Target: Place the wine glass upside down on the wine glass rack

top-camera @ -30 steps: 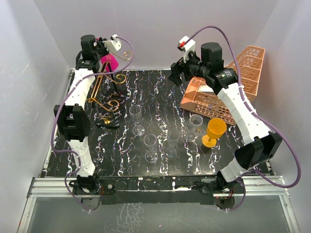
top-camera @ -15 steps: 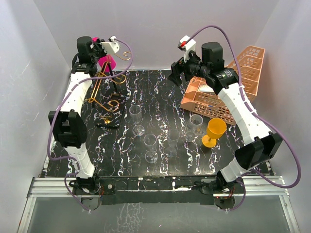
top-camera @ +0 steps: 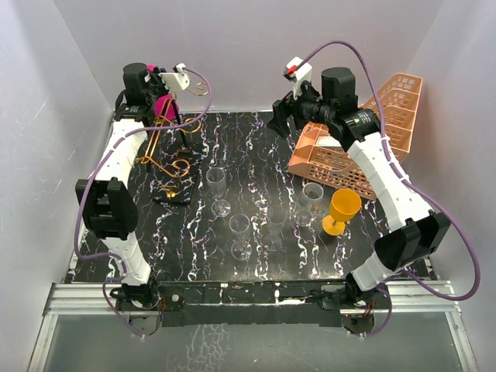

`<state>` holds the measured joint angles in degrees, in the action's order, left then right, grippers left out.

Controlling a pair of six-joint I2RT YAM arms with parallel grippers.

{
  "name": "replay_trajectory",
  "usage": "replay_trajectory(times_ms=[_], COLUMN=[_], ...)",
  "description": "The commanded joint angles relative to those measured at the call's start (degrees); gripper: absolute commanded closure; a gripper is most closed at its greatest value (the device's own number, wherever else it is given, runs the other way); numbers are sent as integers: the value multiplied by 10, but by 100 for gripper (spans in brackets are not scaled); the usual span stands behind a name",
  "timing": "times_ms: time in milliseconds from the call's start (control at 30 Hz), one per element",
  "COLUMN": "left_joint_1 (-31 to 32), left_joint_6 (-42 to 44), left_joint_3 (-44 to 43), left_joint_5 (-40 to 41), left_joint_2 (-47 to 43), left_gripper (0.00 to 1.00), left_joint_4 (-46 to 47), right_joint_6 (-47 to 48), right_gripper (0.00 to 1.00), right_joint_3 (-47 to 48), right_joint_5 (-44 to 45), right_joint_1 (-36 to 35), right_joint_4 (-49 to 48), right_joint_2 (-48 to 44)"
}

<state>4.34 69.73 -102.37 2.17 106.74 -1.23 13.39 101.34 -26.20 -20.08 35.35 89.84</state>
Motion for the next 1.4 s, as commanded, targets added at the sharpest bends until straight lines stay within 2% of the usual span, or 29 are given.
replay_trajectory(times_ms=[0,167,733,1367], left_joint_1=[0,0,0,-13], left_joint_6=[9,14,20,23], left_joint_3=[6,15,60,43], left_joint_5=[26,47,43,98], left_joint_2=[-52,-52,-80,-54], left_gripper=[100,100,100,100], left_joint_4=[22,24,21,23], right_joint_6=[-6,-6,-6,-6], right_gripper=[11,10,10,10], right_joint_3=[-3,-5,-11,-12], right_joint_5=[-9,-10,-15,-20], right_joint_1=[3,3,3,3], right_joint_4=[-41,-42,-46,-48], right_joint_2=[-23,-23,-21,-17])
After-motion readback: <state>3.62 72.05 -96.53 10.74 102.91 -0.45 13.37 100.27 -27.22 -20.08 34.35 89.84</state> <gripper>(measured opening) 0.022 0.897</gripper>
